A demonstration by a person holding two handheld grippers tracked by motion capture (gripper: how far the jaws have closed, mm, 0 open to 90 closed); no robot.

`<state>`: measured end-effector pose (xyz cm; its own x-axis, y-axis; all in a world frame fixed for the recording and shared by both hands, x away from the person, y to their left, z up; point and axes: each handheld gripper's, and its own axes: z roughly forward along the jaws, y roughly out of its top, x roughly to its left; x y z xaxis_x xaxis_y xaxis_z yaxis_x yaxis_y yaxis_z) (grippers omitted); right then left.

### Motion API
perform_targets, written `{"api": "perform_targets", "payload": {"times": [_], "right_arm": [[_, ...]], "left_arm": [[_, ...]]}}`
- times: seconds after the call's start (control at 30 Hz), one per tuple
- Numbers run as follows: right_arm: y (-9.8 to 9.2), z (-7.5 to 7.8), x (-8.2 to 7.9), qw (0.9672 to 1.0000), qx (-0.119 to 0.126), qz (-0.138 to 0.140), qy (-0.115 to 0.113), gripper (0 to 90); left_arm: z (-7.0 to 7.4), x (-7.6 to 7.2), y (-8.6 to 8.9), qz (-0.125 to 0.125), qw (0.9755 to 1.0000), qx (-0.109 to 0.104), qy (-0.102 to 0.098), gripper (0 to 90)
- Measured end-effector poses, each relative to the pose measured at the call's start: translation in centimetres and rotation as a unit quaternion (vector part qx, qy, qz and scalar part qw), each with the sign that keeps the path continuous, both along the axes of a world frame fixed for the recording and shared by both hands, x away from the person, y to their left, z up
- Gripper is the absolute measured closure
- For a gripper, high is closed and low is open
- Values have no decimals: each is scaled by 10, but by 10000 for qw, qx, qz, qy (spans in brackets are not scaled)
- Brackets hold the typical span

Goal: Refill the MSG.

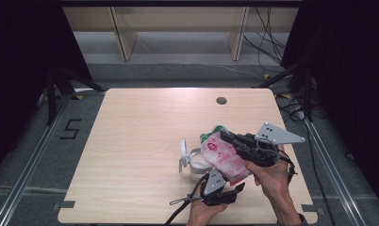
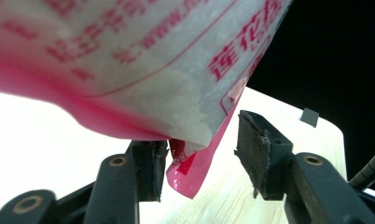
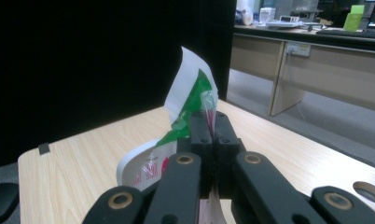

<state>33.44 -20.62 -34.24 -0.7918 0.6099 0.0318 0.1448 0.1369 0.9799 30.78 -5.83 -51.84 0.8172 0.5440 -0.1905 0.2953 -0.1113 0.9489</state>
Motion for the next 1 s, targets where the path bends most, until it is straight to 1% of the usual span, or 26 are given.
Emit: {"api": "perform_targets", "payload": {"times": [0.07,0.1,0.13,0.17,0.2,0.23,0.27,0.3,0.33,0.37,0.4,0.47,0.5,0.57,0.6,0.63,0.67,0.7,0.77,0.8,0.83,0.87,0.9,0.93,0.97,1.0], "right_arm": [[-3,1,-1,10000,14,-17,10,900],[-5,1,-1,10000,-31,-44,1,900],[-6,1,-2,10000,24,-52,53,900],[-8,0,-1,10000,73,-61,16,900],[-10,-1,0,9999,83,-54,-39,900],[-11,-1,-1,9999,110,-97,59,900],[-12,-2,0,9998,154,-47,88,900],[-13,-3,0,9997,181,-87,115,900],[-15,-4,0,9998,146,-117,68,900],[-16,-5,1,9998,177,-104,85,900],[-16,-6,0,9993,306,-126,168,900],[-18,-5,-1,9991,369,-135,187,900],[-20,-5,-1,9993,338,-142,111,900],[-23,-4,-1,9992,353,-134,156,900],[-24,-5,-1,9989,386,-220,116,900],[-26,-5,-1,9989,394,-213,101,900],[-27,-6,-1,9987,420,-227,168,900],[-29,-7,-1,9987,400,-264,158,900],[-31,-9,-1,9981,466,-351,201,900],[-32,-10,0,9984,400,-367,165,900],[-33,-11,0,9983,396,-371,220,900],[-36,-12,1,9984,313,-418,224,900],[-37,-15,3,9979,402,-444,229,900],[-40,-17,4,9982,321,-478,180,900],[-41,-19,3,9972,388,-536,344,900],[-42,-21,4,9970,384,-555,376,900]], "left_arm": [[0,-1,2,32,10000,20,16,521],[1,-1,3,73,9999,80,14,521],[0,-1,3,35,10000,11,16,518],[0,-2,4,10,10000,34,21,511],[1,-3,5,75,9999,89,40,500],[1,-2,5,74,10000,55,33,489],[1,-3,7,49,9999,74,79,489],[1,-3,6,78,9999,-19,68,489],[2,-4,8,121,9999,27,69,487],[2,-3,8,97,9999,-20,50,476],[3,-4,9,156,9999,8,63,462],[4,-4,10,140,9999,10,65,460],[4,-4,11,80,10000,-20,38,460],[6,-6,12,124,9999,31,44,451],[7,-7,12,137,9999,29,79,441],[7,-8,10,99,9998,-160,101,433],[7,-10,11,116,9998,-126,119,432],[7,-11,13,54,9999,-141,53,434],[8,-15,15,35,9999,-102,11,446],[8,-17,18,6,10000,-65,-15,448],[8,-19,20,24,9999,-106,-23,452],[9,-20,22,-4,9999,-101,-73,452],[8,-21,24,-10,9999,-130,-69,460],[9,-22,26,46,9999,-91,-63,466],[9,-22,27,28,9998,-160,-67,467],[11,-22,30,53,9999,-101,-75,466]]}}
